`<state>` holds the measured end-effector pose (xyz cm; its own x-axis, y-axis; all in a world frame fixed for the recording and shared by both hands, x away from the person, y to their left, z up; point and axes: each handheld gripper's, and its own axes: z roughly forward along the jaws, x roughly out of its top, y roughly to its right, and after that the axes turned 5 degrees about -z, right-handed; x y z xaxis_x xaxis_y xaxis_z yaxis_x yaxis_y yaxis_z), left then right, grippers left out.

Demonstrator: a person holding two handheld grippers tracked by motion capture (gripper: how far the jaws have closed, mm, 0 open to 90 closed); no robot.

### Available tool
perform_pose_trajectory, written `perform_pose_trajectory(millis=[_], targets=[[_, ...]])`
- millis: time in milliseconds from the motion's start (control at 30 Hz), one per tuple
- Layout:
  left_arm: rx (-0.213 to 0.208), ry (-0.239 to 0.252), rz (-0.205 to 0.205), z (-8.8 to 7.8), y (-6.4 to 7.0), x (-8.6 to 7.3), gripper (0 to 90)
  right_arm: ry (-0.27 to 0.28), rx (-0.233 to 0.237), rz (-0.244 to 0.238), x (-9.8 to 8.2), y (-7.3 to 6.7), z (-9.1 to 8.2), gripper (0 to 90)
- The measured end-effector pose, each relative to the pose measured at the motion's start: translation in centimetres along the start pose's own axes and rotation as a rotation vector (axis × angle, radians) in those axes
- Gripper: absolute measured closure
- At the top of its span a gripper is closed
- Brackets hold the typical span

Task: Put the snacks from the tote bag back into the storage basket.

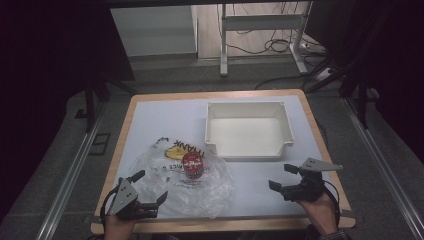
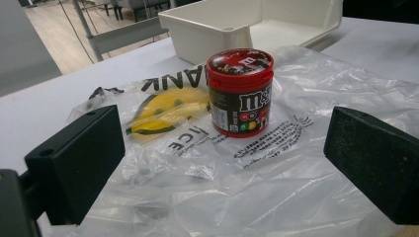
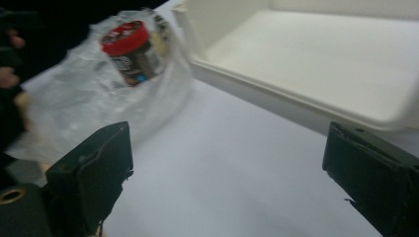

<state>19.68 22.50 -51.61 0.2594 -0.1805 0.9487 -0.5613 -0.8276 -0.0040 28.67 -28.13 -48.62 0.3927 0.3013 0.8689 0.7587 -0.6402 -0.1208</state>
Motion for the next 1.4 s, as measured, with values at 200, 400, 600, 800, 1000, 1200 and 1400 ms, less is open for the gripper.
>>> perform_pose_trajectory(millis=[200,400,600,800,1000,1200,1400], targets=[[0.001,0.005,-0.007,-0.2,-0.2,0.0,2.1,0.008,-0.017,-0.063,0.2,-0.2,0.1,1.7],[-0.001,0.003,-0.002,-0.1,-0.1,0.0,2.1,0.015,-0.028,-0.1,0.3,-0.5,0.0,1.1],[0.0,0.002,-0.006,-0.1,-0.1,-0.1,2.1,0.013,-0.023,-0.081,0.2,-0.2,0.0,1.3],[0.002,-0.001,-0.001,-0.1,0.0,-0.1,2.0,0.009,-0.033,-0.094,0.3,-0.5,0.0,1.5],[0.003,-0.002,-0.001,-0.1,0.0,-0.1,2.0,0.003,-0.041,-0.129,0.5,-0.8,0.2,1.5],[0.002,-0.001,-0.002,-0.1,0.0,-0.1,2.0,0.005,-0.041,-0.156,0.7,-1.1,0.4,1.5],[0.002,-0.001,-0.001,-0.1,0.0,-0.1,2.0,0.004,-0.047,-0.185,0.9,-1.4,0.7,1.5]])
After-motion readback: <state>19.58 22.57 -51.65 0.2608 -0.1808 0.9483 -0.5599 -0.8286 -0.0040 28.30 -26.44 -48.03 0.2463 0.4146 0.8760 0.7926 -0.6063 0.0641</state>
